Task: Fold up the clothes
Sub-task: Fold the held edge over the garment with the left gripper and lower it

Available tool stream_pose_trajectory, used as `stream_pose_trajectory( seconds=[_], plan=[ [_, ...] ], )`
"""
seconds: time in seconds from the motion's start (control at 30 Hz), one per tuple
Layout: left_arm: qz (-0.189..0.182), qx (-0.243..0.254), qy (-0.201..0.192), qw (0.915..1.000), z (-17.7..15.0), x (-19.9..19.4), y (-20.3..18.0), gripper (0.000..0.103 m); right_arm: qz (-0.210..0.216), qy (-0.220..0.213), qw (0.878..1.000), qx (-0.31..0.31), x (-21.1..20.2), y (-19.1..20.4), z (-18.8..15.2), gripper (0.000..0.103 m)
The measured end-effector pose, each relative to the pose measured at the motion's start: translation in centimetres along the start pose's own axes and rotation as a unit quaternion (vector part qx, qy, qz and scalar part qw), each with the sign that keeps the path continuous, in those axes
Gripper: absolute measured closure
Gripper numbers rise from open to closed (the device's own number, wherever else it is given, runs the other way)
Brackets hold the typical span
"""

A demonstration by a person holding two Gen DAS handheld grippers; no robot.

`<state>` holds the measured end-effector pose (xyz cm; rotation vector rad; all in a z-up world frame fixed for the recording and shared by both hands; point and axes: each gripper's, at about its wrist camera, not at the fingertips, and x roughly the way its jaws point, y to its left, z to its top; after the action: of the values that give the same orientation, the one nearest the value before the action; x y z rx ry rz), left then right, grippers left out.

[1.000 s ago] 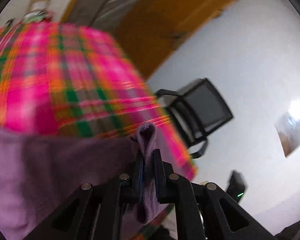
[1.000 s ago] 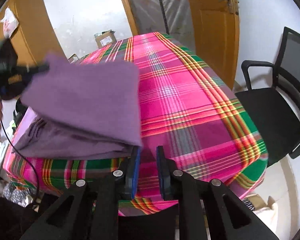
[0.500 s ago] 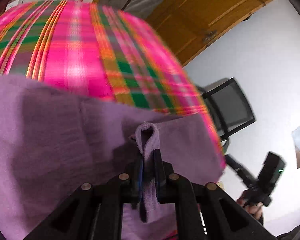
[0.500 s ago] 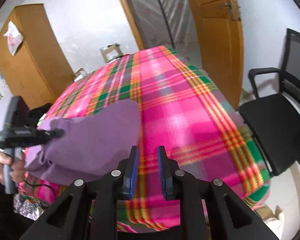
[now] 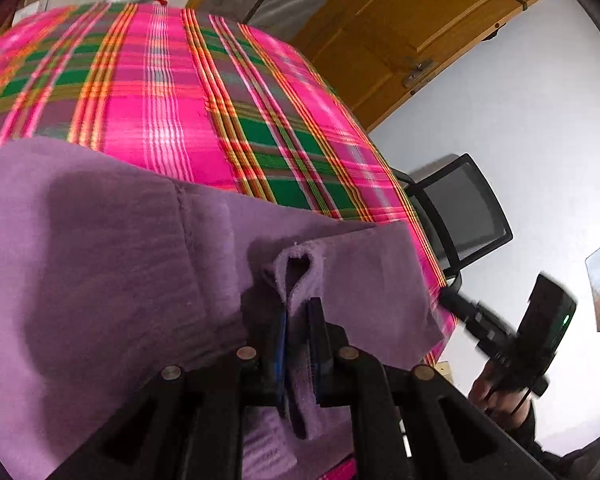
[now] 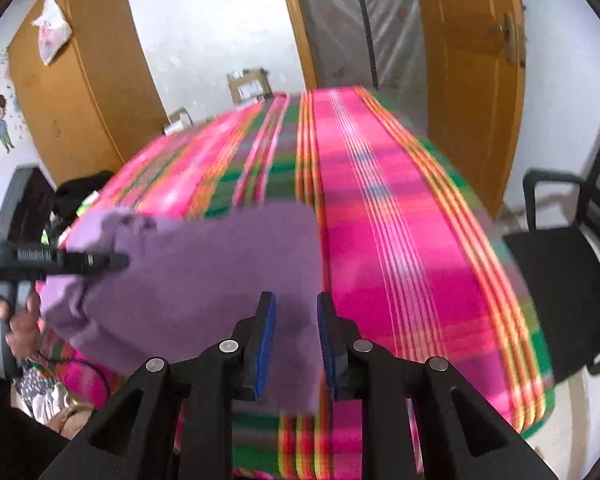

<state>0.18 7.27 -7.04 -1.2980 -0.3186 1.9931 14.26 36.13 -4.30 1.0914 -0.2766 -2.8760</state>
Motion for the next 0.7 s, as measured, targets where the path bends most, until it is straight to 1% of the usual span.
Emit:
stream_pose_trajectory(
  seconds=[0.07,0.13,0.2,0.27,0.3,0.33,0.4,0.47,0.6,0.7],
  plan=[
    [0.007,0.005,-0.01,0.9999,0.0,-0.9,-0.2,0.093,0.006,-0.001,1.0,-0.009,1.2,0.5,1.5,0.081],
    [0.008,0.006,-0.021,0.9997,0.1,-1.4,-0.5,0.093,0.009,0.006,1.0,-0.014,2.6,0.9,2.3,0.081],
    [0.002,0.014,-0.027,0.9995,0.3,-1.6,-1.2,0.093,0.005,0.026,1.0,-0.014,4.8,1.0,3.0,0.083],
    [-0.004,0.022,-0.027,0.9994,0.5,-1.5,-1.6,0.093,0.008,0.05,0.999,-0.001,7.0,0.4,3.1,0.083],
    [-0.007,0.029,-0.026,0.9992,0.8,-0.9,-2.0,0.093,0.009,0.053,0.999,0.004,7.1,0.3,3.1,0.084],
    [-0.01,0.036,-0.025,0.999,1.0,-0.2,-2.3,0.093,0.01,0.053,0.998,0.009,7.1,0.1,3.1,0.084],
    [0.007,0.038,-0.02,0.9991,1.4,1.5,-2.4,0.093,0.012,0.054,0.998,0.019,7.1,-0.3,3.0,0.085],
    [0.028,0.024,-0.001,0.9993,1.5,3.1,-1.5,0.093,0.013,0.052,0.998,0.021,6.8,-0.3,2.9,0.084],
    [0.016,0.029,-0.001,0.9994,0.5,2.2,-1.3,0.094,0.029,0.038,0.999,-0.004,3.5,0.5,1.6,0.084],
    [0.005,0.057,-0.007,0.9983,-1.2,0.5,-2.4,0.094,0.026,0.042,0.999,-0.016,2.3,0.8,-0.1,0.084]
  ],
)
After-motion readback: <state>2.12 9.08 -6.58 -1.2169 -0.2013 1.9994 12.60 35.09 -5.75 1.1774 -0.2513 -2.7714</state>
